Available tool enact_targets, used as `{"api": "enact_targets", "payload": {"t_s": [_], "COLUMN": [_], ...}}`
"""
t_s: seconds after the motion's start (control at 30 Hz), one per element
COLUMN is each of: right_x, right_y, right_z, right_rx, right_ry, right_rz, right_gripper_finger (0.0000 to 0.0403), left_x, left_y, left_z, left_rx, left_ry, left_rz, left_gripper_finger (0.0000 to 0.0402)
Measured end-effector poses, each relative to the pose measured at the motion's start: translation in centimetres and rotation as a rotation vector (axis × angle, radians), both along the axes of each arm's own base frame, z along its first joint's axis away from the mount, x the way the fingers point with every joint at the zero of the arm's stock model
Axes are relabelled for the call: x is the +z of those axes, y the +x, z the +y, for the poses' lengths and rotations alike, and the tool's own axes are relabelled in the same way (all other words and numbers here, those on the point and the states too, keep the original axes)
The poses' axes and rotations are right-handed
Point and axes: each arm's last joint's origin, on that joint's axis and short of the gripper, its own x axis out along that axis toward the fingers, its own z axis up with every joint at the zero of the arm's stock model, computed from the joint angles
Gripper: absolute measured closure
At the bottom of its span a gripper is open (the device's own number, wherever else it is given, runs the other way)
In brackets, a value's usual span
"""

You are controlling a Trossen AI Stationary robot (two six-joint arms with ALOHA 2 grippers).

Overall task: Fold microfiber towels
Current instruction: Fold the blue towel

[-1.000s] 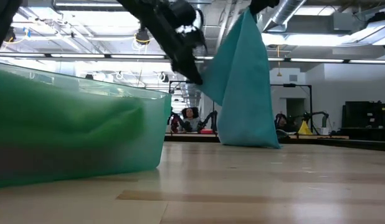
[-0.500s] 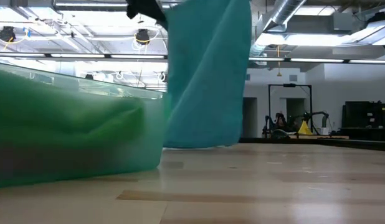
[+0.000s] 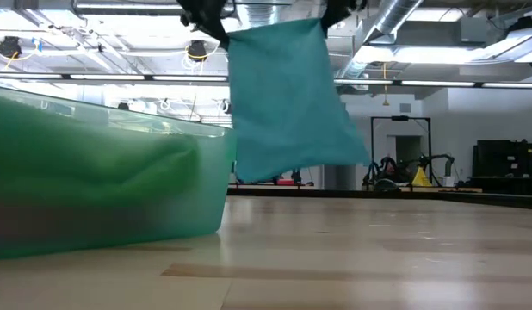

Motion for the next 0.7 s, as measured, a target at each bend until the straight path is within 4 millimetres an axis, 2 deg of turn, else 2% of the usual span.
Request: {"api": "enact_targets", "payload": {"t_s": [0.1,0.2,0.3,0.4,0.53,0.7], "right_x": [0.7,0.9,0.5,-0.4,-2.7,-6.4], "right_y": [0.1,-0.3,0.1,0.3,1.7,3.6], "right_z": [-3.1,-5.8,-7.3,-8.5,-9.7,-10.7], "right_rx": [-0.059,-0.125,-0.155,-0.177,-0.182,-0.158], "right_ry": [-0.136,-0.195,-0.220,-0.208,-0.144,0.017], "right_rz": [-0.057,-0.100,-0.121,-0.093,-0.039,0.024], "right_gripper_finger": [0.0397,0.0397,0.0397,0.0397,0.0399,0.0400], "left_x": [1.7,3.3,4.4,4.2,2.7,-2.6], "left_y": [0.5,1.0,1.6,2.2,2.8,3.3], "left_z": [2.6,5.0,7.0,8.2,9.2,10.2], "left_rx": [0.043,0.083,0.111,0.128,0.118,0.086], "left_ry": [0.107,0.213,0.259,0.259,0.191,-0.011], "left_rz": [0.025,0.069,0.097,0.133,0.162,0.242], "left_gripper_finger": [0.0401,0.0401,0.0401,0.0401,0.0401,0.0401]}}
